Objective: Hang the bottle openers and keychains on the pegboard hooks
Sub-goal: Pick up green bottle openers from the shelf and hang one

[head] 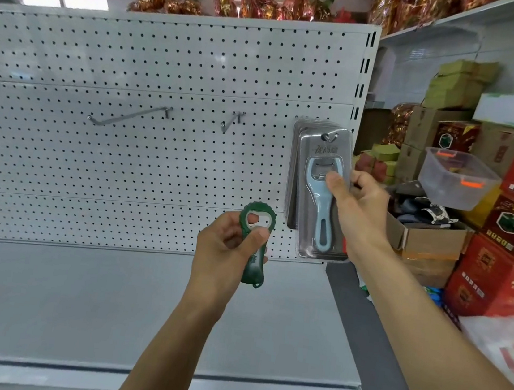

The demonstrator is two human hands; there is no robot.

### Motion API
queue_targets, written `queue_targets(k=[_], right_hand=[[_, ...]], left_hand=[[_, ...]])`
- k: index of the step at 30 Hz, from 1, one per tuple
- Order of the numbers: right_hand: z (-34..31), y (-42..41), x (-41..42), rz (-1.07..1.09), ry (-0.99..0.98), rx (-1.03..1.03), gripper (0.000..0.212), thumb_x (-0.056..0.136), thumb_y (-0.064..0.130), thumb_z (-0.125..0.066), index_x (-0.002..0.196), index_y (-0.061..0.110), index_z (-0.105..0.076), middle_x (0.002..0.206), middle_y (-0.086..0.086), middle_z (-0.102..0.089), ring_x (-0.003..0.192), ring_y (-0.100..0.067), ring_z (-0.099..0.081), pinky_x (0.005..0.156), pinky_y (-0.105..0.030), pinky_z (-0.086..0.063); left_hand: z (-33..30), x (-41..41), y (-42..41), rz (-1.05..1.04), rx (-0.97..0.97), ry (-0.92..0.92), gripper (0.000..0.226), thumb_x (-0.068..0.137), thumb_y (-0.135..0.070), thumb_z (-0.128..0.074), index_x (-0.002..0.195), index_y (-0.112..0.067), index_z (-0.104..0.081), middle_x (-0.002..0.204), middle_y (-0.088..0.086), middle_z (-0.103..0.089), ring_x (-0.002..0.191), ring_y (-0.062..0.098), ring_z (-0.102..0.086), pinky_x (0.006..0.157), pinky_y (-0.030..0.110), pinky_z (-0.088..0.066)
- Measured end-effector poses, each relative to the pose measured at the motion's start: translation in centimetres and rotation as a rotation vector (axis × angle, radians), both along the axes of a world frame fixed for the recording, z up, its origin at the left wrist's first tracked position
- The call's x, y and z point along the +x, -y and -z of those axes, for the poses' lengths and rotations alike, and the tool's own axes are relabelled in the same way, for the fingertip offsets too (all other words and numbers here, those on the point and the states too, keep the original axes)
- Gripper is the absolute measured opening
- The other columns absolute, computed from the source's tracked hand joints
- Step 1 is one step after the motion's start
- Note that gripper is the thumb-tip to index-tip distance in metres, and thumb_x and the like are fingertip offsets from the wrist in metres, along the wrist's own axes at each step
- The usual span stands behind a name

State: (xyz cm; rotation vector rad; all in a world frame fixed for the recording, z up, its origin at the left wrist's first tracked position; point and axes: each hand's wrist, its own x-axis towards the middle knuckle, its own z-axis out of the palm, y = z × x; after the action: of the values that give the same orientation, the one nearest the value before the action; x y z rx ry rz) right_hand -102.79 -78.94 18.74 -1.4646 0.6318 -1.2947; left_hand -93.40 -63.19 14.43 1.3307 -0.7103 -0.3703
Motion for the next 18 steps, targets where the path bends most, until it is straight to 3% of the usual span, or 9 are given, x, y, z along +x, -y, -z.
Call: queue_targets(k=[4,6,7,10,12,14,16,18], right_hand=[[0.5,1.1,0.9,0.021,0.007,-0.008,0.011,0.09,0.02,-0.065,0.095,0.012,-0.06,0.081,-0.001,-0.069,0.062,0.003,-0.063,0.06,-0.012,-0.051],[1.1,1.6,1.2,0.061,-0.024,-0.023,0.018,0.088,0.023,-0.067,0.1,0.012,-0.058,0.094,-0.01,-0.069,0.076,-0.004,-0.064,0.065,-0.011,-0.049],[1.5,1.6,1.2,0.086,-0.045,-0.027,0.025,0.087,0.026,-0.068,0.105,0.013,-0.055,0.103,-0.012,-0.067,0.088,-0.011,-0.064,0.072,-0.013,-0.051],[3.1,0.5,1.1,0.271,-0.081,-0.184,0.049,0.084,0.035,-0.069,0.122,0.017,-0.044,0.12,-0.001,-0.05,0.115,-0.019,-0.049,0.099,-0.04,-0.045],[4.0,-1.4,1.1,0.37,-0.054,-0.364,0.049,0.088,0.031,-0.066,0.127,0.015,-0.042,0.123,0.004,-0.041,0.119,-0.016,-0.04,0.103,-0.044,-0.038],[4.5,-3.7,1.3,0.267,-0.021,-0.417,0.033,0.092,0.025,-0.061,0.121,0.014,-0.048,0.118,0.003,-0.051,0.113,-0.016,-0.049,0.097,-0.037,-0.043],[4.8,-6.0,1.6,0.014,-0.058,-0.319,0.015,0.097,0.025,-0.054,0.107,0.016,-0.057,0.1,0.003,-0.065,0.096,-0.012,-0.061,0.084,-0.028,-0.048],[5.0,-7.7,2.0,-0.226,-0.121,-0.237,0.016,0.098,0.028,-0.051,0.097,0.016,-0.062,0.085,0.004,-0.07,0.082,-0.011,-0.066,0.076,-0.028,-0.051]], left_hand=[[-0.2,0.5,0.2,0.013,-0.019,-0.004,0.011,0.086,-0.013,-0.069,0.096,-0.018,-0.066,0.087,-0.001,-0.074,0.08,0.016,-0.068,0.071,0.025,-0.055],[-0.3,0.8,0.3,0.016,-0.022,-0.012,0.012,0.086,-0.013,-0.07,0.096,-0.017,-0.065,0.088,0.0,-0.074,0.081,0.016,-0.068,0.07,0.024,-0.055],[-0.3,1.0,0.3,0.014,-0.023,-0.015,0.012,0.085,-0.013,-0.07,0.096,-0.016,-0.065,0.089,0.002,-0.074,0.082,0.019,-0.069,0.072,0.027,-0.056],[-0.4,1.4,0.3,0.017,-0.033,-0.02,0.013,0.085,-0.012,-0.071,0.095,-0.015,-0.063,0.092,0.009,-0.074,0.09,0.032,-0.069,0.083,0.042,-0.057],[-0.5,1.7,0.3,0.018,-0.04,-0.018,0.013,0.085,-0.012,-0.071,0.095,-0.013,-0.062,0.093,0.011,-0.074,0.091,0.032,-0.07,0.082,0.043,-0.057],[-0.6,2.0,0.3,0.011,-0.049,-0.008,0.013,0.084,-0.012,-0.071,0.094,-0.013,-0.062,0.093,0.008,-0.074,0.089,0.026,-0.07,0.076,0.034,-0.056],[-0.9,2.2,0.3,-0.002,-0.072,0.012,0.013,0.084,-0.012,-0.071,0.093,-0.013,-0.062,0.092,0.005,-0.074,0.087,0.018,-0.068,0.072,0.022,-0.051],[-1.2,2.4,0.1,-0.005,-0.121,0.018,0.012,0.084,-0.01,-0.071,0.091,-0.012,-0.062,0.089,0.006,-0.073,0.082,0.015,-0.065,0.071,0.018,-0.051]])
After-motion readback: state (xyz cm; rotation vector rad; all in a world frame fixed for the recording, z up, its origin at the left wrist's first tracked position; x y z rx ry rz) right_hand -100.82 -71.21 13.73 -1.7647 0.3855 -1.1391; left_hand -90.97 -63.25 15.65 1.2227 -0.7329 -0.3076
